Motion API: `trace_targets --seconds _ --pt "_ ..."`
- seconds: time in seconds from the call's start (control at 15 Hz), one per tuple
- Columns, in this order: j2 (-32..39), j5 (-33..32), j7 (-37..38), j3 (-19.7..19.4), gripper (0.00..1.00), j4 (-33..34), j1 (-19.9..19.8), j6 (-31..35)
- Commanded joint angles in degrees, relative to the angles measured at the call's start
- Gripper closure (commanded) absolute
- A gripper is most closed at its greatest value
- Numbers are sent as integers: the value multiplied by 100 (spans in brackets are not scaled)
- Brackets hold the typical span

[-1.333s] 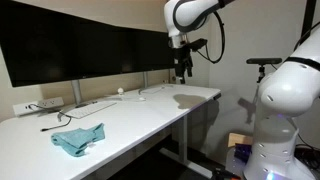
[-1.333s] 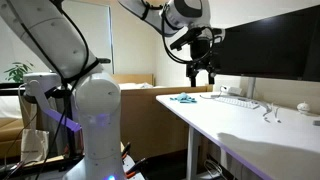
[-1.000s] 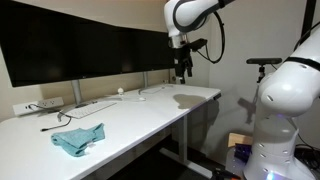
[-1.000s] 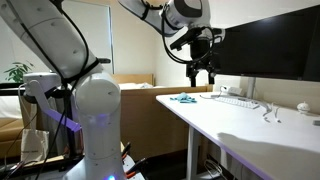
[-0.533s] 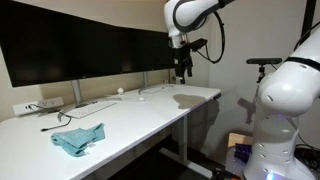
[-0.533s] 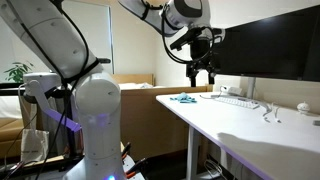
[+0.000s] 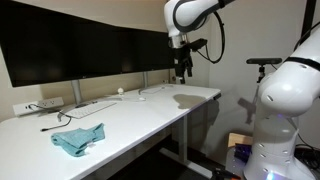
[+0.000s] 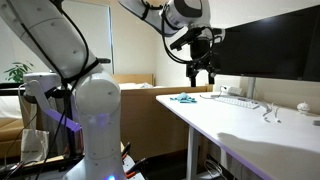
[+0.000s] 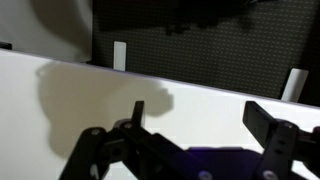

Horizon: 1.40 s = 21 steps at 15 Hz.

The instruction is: Use the blue towel to wipe the desk

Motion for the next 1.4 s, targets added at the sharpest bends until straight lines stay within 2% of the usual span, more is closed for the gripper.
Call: trace_targets --seconds 0.0,0.87,1.33 --pt "3 -43 44 -81 0 13 102 -27" --pt "3 -43 44 -81 0 13 103 -27" --pt "288 370 1067 418 0 291 453 167"
